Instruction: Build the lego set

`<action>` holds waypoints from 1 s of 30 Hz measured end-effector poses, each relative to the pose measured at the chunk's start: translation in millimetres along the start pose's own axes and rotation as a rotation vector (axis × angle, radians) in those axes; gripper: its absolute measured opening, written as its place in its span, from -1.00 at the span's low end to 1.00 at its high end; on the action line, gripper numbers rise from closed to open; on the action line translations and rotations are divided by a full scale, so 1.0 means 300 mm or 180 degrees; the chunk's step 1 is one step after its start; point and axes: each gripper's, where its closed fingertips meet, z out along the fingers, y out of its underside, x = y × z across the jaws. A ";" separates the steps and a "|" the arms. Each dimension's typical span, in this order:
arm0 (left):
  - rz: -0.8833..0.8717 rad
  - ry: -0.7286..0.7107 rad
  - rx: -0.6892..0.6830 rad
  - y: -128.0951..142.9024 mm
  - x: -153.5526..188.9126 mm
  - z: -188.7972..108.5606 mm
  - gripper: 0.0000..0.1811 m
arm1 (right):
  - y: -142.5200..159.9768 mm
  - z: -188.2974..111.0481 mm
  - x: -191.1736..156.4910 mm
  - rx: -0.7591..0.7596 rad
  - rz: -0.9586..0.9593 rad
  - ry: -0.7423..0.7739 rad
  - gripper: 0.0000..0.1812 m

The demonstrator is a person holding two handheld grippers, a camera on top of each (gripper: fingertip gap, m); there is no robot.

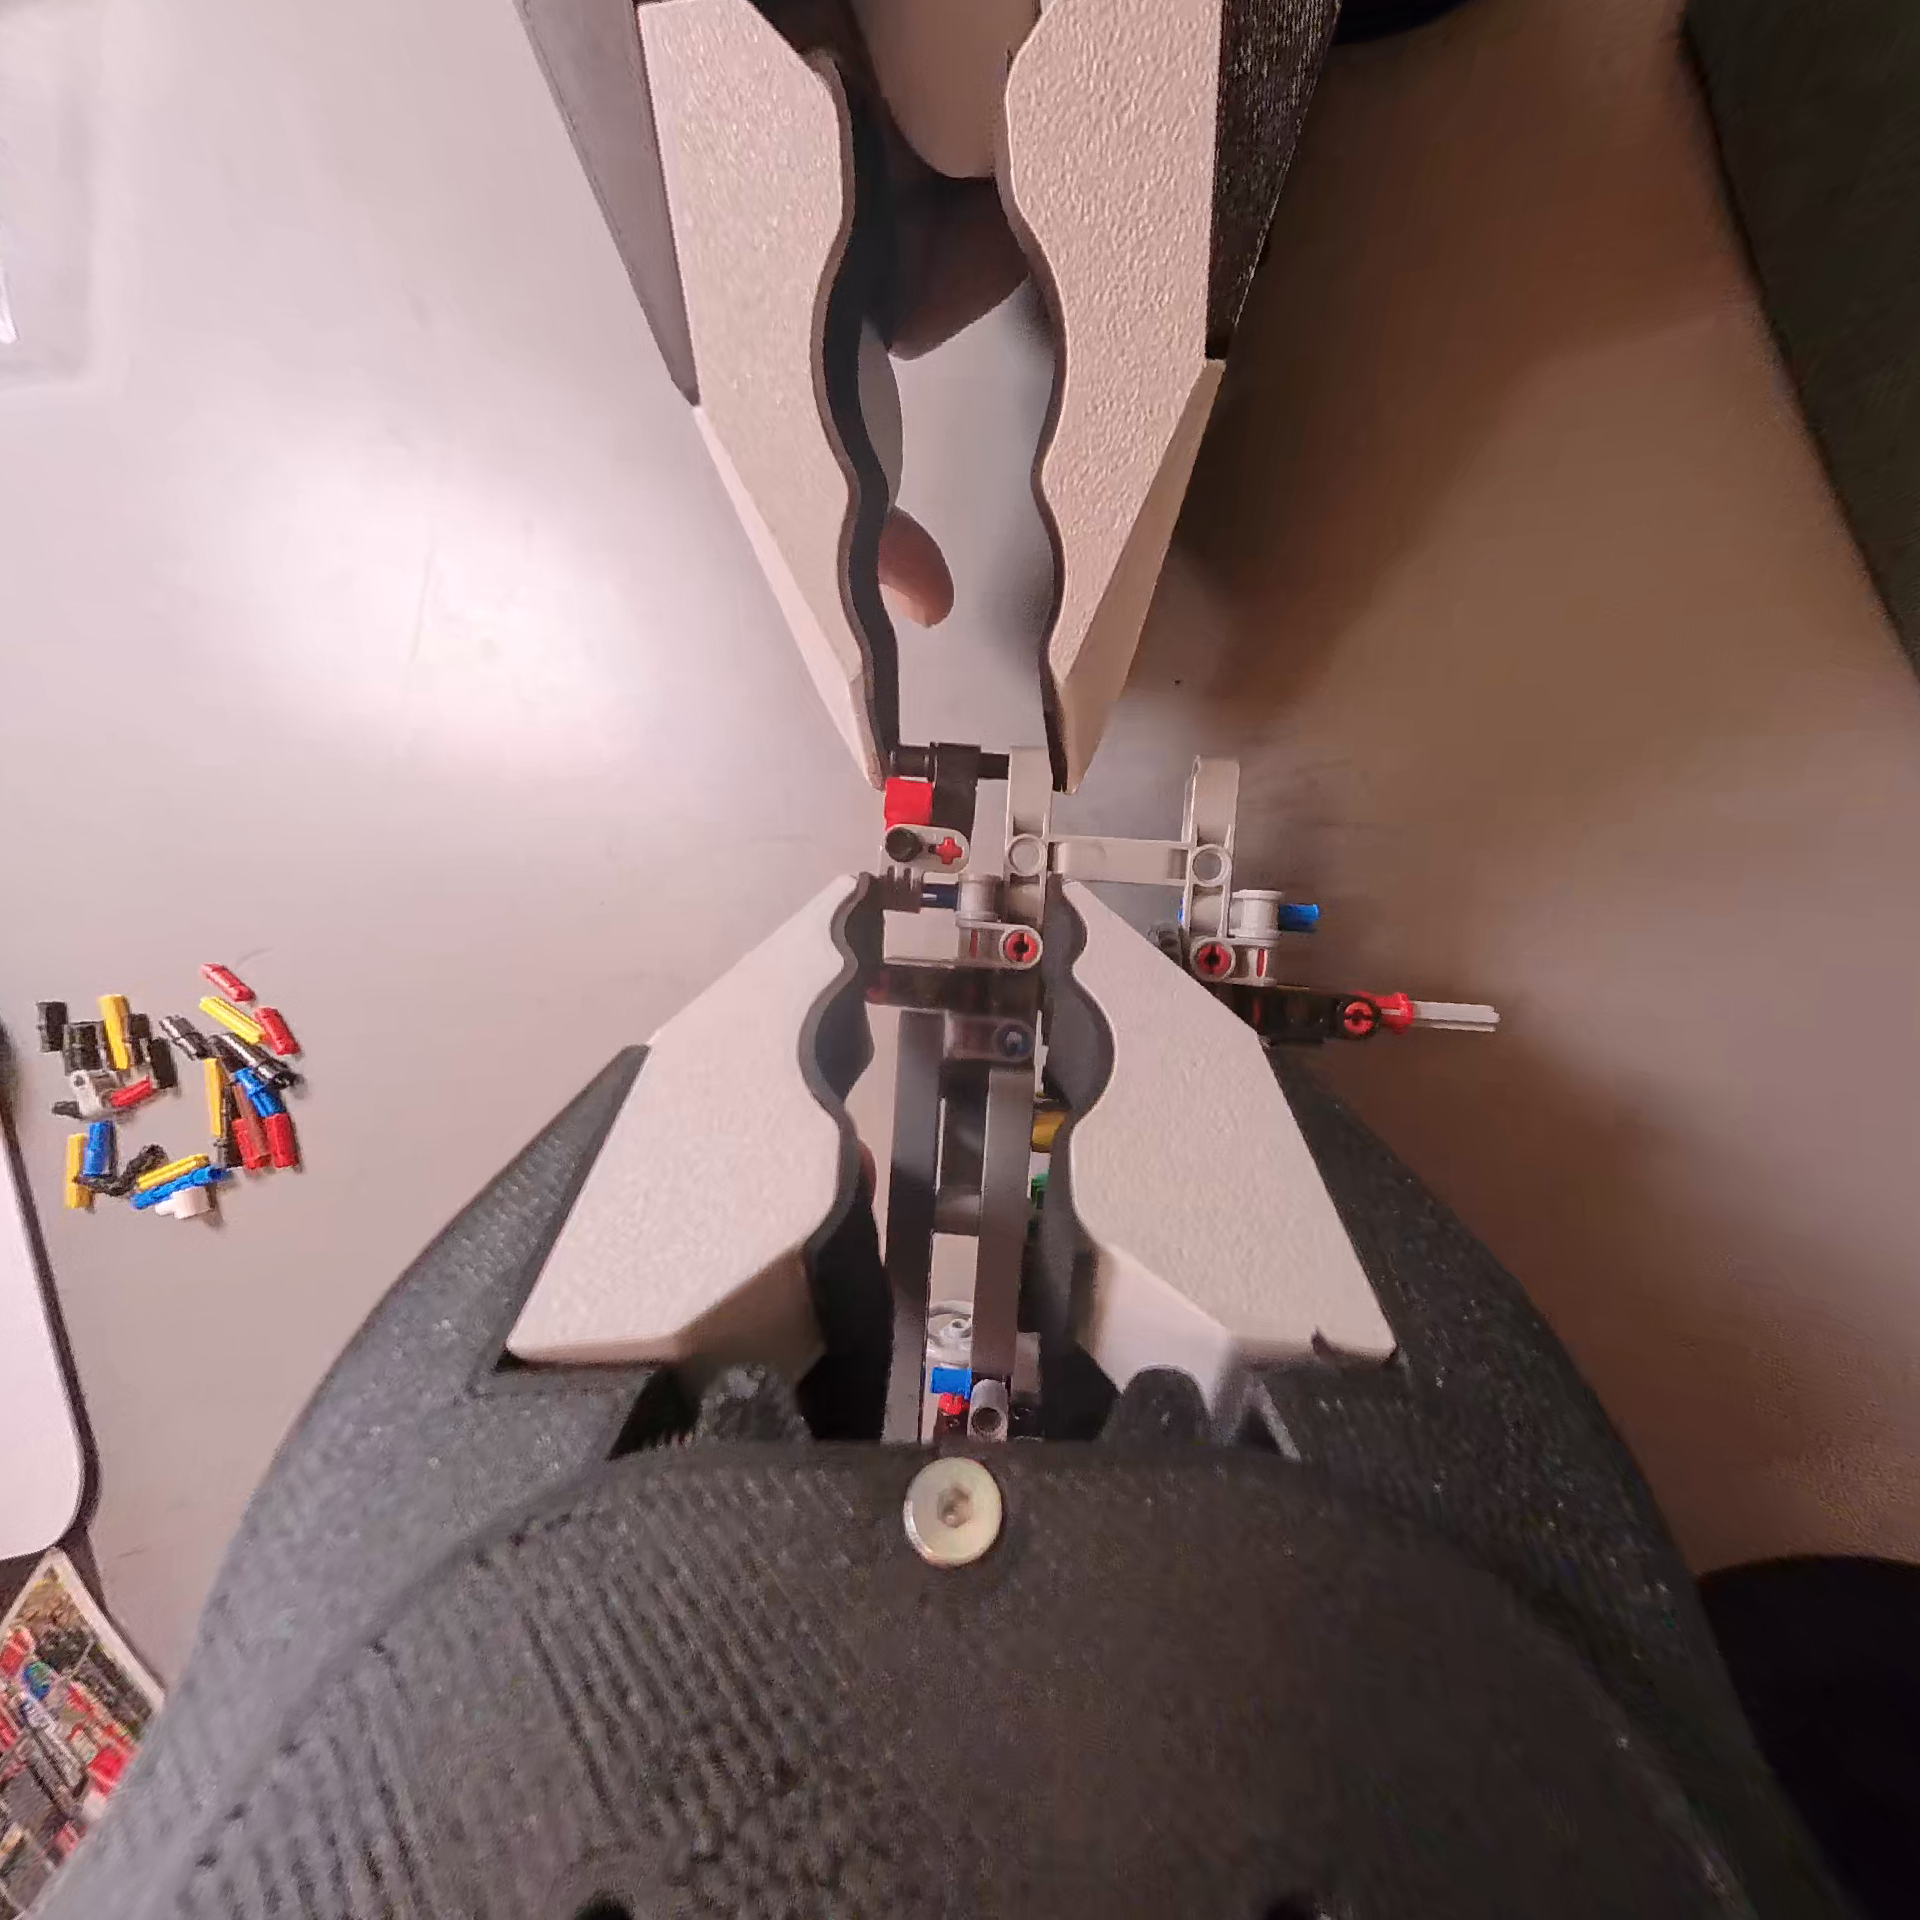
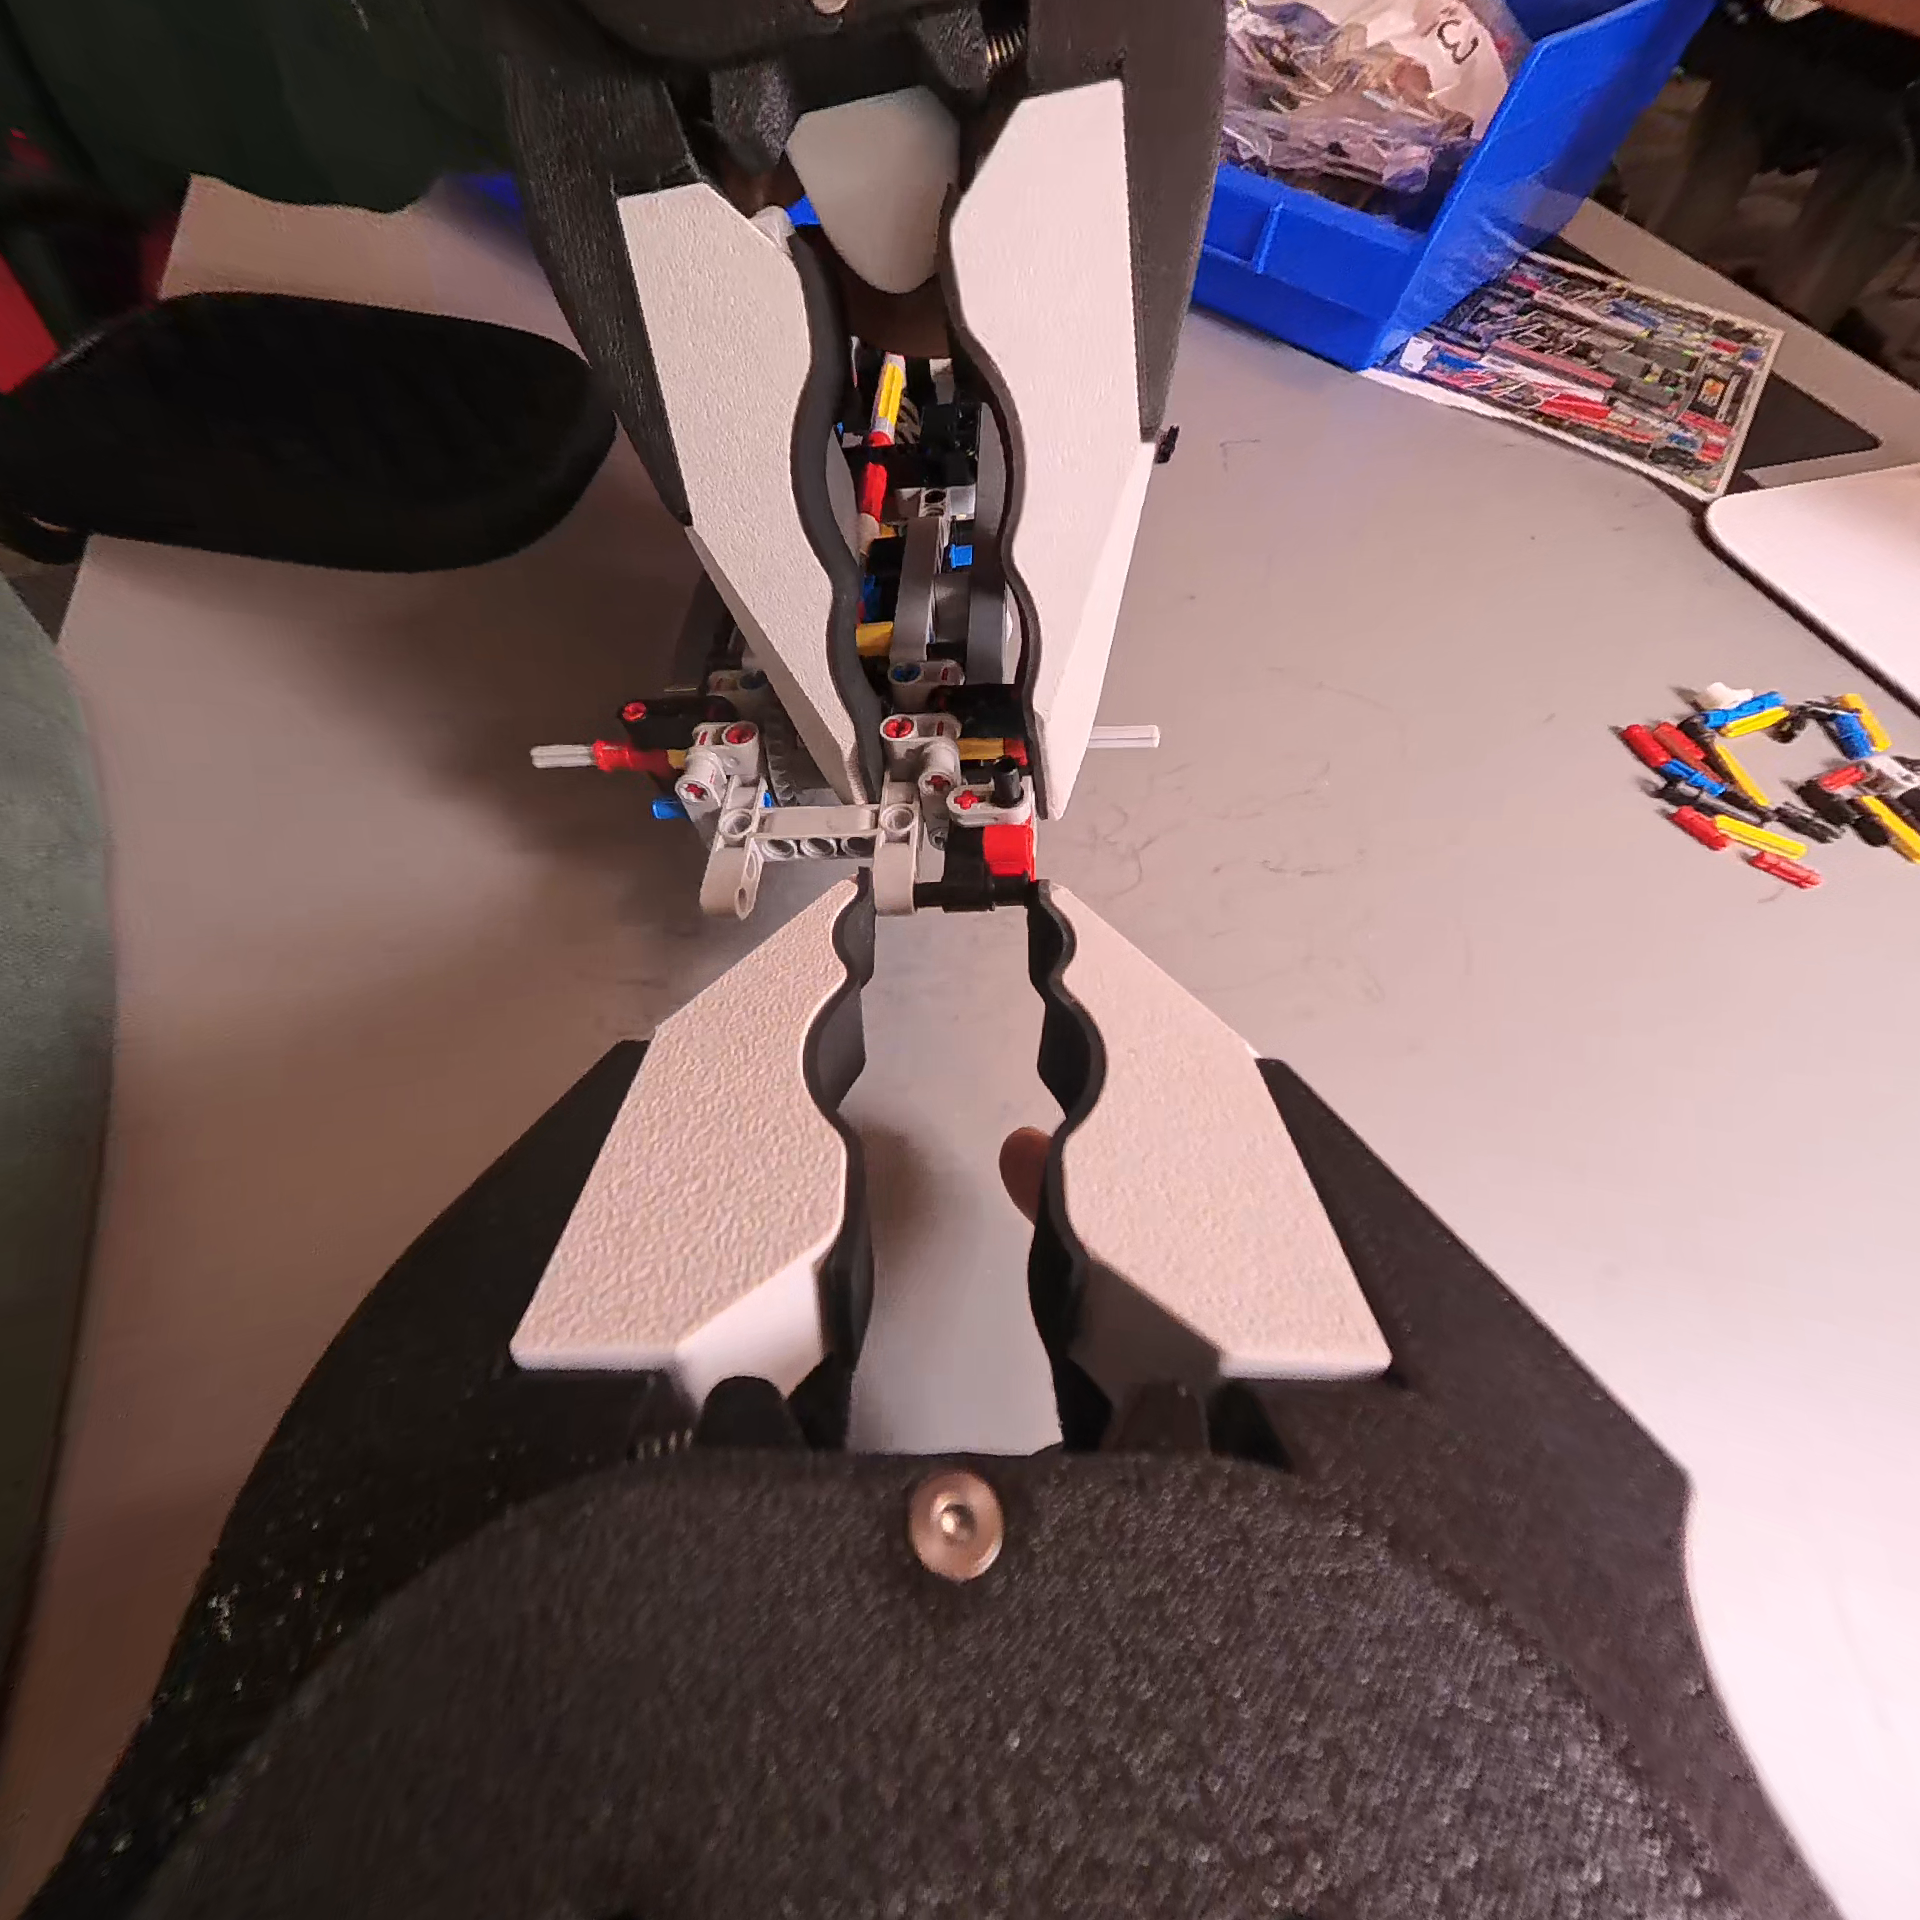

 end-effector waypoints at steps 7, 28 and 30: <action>0.0136 0.0099 -0.0069 -0.008 0.011 0.015 -0.75 | 0.021 0.007 -0.008 -0.0094 -0.0090 -0.0026 -0.76; 0.0125 -0.0320 0.0180 -0.020 -0.041 -0.035 -0.54 | -0.033 -0.001 0.007 0.0229 -0.0124 0.0081 -0.76; -0.0005 -0.0348 0.0354 -0.029 -0.046 -0.075 -0.48 | -0.014 0.001 0.012 0.0131 -0.0114 0.0081 -0.76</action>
